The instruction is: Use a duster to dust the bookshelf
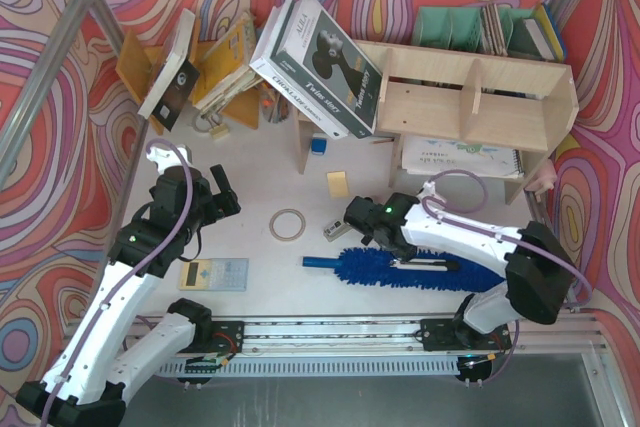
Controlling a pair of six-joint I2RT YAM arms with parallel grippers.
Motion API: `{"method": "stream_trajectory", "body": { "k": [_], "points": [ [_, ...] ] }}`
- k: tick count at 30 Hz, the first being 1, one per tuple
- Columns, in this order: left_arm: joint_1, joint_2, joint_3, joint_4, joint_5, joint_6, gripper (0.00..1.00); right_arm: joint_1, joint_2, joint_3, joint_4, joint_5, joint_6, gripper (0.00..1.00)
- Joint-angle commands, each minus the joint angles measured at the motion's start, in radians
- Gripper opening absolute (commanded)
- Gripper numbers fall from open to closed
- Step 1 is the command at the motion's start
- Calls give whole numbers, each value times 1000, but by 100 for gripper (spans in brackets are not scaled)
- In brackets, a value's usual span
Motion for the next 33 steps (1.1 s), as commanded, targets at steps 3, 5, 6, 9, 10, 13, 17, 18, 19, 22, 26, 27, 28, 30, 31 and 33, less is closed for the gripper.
{"method": "stream_trajectory", "body": {
  "k": [3,5,6,9,10,13,17,18,19,22,26,27,28,30,31,33],
  "points": [
    [-5,-5,4,-12,-2,8,98,2,-158,-113,-89,-8,190,43],
    [-4,-5,4,-13,-2,7,99,2,-201,-151,-78,-9,210,43],
    [-5,-5,4,-13,-2,7,99,2,-217,-165,-79,-12,223,44],
    [-4,-4,4,-14,-2,7,98,1,-238,-204,-84,-25,266,47],
    [-5,-3,5,-15,-2,7,98,2,-239,-222,-86,-30,282,49],
    [-4,-5,4,-17,-5,7,99,1,-243,-260,-72,-46,314,53],
    [-5,-5,4,-17,-5,7,98,0,-263,-300,-25,-62,322,54],
    [-5,-3,4,-17,-5,7,98,1,-265,-306,-21,-61,324,54],
    [-5,-3,4,-15,-4,7,98,0,-267,-308,-21,-60,327,54],
    [-4,-3,4,-16,-4,7,98,-2,-265,-312,-19,-45,330,54],
    [-5,-3,5,-15,-4,7,98,-8,-257,-309,-12,-21,323,54],
    [-5,-3,4,-16,-4,7,98,-12,-254,-308,-11,-16,323,54],
    [-5,-3,4,-17,-4,7,98,-15,-251,-309,-9,-12,321,54],
    [-5,-3,4,-15,-5,7,99,-20,-241,-307,-9,-10,320,54],
    [-5,-3,4,-15,-5,7,99,-21,-236,-307,-8,-11,320,54],
    [-5,-3,4,-16,-6,7,98,-25,-226,-309,-7,-15,322,54]
  ]
}}
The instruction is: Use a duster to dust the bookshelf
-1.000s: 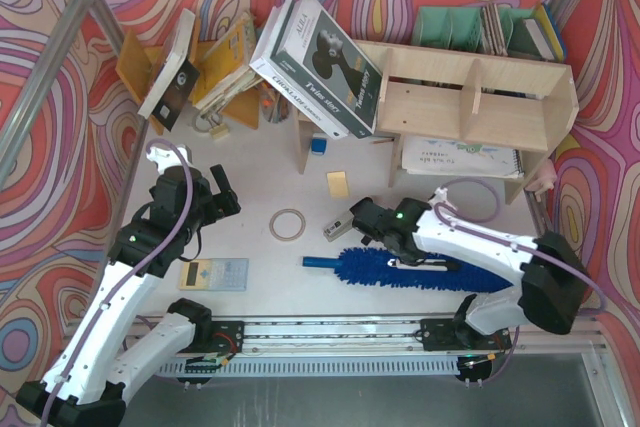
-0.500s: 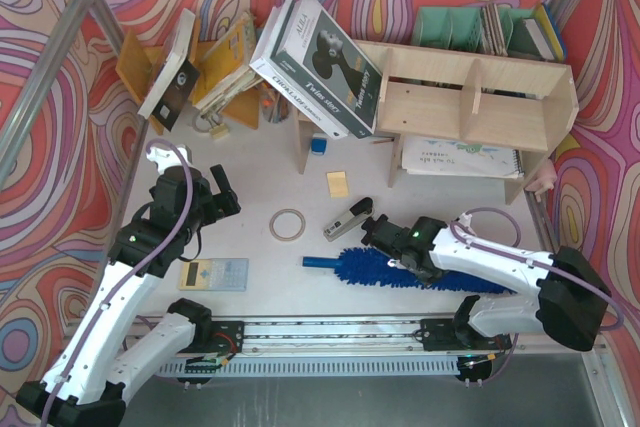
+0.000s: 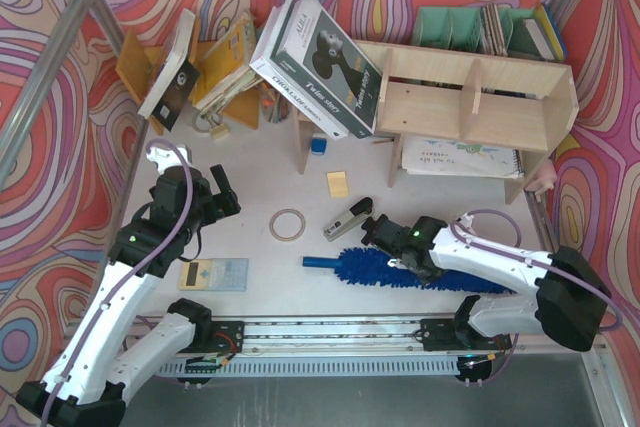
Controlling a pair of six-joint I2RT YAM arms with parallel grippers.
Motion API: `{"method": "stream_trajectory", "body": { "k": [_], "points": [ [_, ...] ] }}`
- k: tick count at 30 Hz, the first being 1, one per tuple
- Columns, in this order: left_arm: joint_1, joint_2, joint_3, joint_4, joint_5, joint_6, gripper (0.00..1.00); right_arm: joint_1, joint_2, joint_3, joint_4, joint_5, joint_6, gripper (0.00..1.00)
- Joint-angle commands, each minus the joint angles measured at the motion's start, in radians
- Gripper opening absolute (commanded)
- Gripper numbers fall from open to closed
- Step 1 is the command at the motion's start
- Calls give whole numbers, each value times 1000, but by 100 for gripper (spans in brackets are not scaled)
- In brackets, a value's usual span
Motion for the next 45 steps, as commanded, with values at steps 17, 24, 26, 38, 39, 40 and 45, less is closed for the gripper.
{"method": "stream_trajectory", "body": {
  "k": [17,24,26,38,39,40,45],
  "points": [
    [-5,-2,5,-15,-5,8,98,-25,58,-43,30,38,14,49],
    [-5,-2,6,-15,-5,7,98,-27,61,-34,31,47,-1,39],
    [-5,-2,6,-15,-5,8,99,-27,61,-30,28,49,-3,36],
    [-5,2,6,-13,-7,8,99,-29,65,5,19,69,-38,31],
    [-5,1,6,-13,-6,7,99,-29,65,11,15,72,-40,30],
    [-5,2,7,-13,-6,7,99,-29,65,16,10,76,-40,30],
    [-4,1,6,-14,-7,7,98,-29,57,28,1,95,-47,26]
  ]
}}
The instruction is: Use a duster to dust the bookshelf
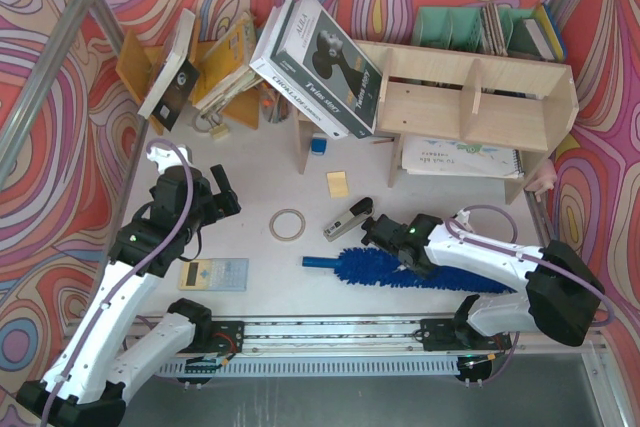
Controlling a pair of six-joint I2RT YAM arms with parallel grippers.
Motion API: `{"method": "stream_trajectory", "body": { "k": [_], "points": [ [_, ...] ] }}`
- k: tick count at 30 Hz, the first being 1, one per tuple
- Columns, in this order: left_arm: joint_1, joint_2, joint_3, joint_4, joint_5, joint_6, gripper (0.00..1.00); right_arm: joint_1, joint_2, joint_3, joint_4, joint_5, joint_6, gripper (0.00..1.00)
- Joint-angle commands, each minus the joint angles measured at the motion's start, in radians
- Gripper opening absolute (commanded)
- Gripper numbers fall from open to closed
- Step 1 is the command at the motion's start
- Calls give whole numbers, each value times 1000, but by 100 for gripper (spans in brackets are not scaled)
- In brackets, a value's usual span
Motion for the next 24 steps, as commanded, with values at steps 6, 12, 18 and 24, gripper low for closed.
{"method": "stream_trajectory", "body": {
  "k": [6,12,18,24],
  "points": [
    [-5,-3,6,-15,-6,7,98,-5,0,38,-51,51,-14,25],
    [-4,-2,7,-15,-5,7,99,-5,1,41,-15,39,-56,31],
    [-5,-5,6,-16,-7,8,99,-5,18,25,35,23,-80,37],
    [-5,-5,6,-15,-5,7,99,-5,19,31,27,40,-83,37]
  ]
}}
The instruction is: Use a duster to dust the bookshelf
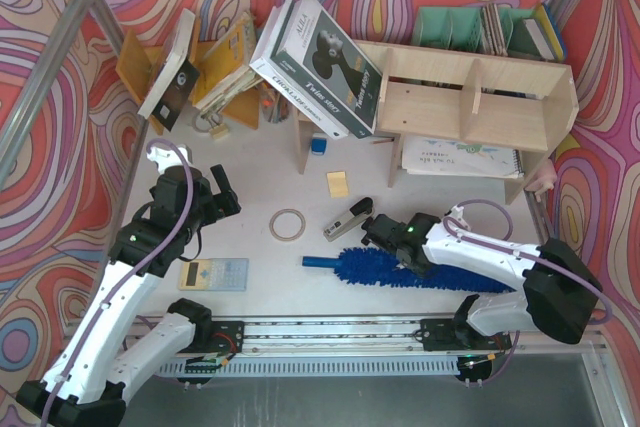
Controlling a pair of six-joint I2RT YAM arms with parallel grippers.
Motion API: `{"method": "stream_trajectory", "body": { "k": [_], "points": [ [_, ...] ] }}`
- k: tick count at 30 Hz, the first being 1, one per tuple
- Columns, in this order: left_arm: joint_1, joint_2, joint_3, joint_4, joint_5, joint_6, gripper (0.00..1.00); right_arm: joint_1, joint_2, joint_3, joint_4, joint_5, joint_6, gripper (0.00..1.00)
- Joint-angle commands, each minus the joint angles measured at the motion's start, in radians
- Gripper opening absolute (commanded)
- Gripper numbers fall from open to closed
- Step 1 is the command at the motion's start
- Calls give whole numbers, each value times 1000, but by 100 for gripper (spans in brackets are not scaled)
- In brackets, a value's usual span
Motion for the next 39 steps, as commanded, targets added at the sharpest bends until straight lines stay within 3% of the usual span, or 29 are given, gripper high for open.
{"method": "stream_trajectory", "body": {
  "k": [1,19,31,39],
  "points": [
    [-5,-5,6,-16,-5,7,98,-5,0,19,-11,40,-6,36],
    [-5,-2,7,-15,-3,9,98,-5,42,14,75,17,-83,32],
    [-5,-2,7,-15,-5,9,98,-5,21,53,18,68,-72,16],
    [-5,-3,7,-15,-6,8,99,-5,7,111,-37,144,-72,15]
  ]
}}
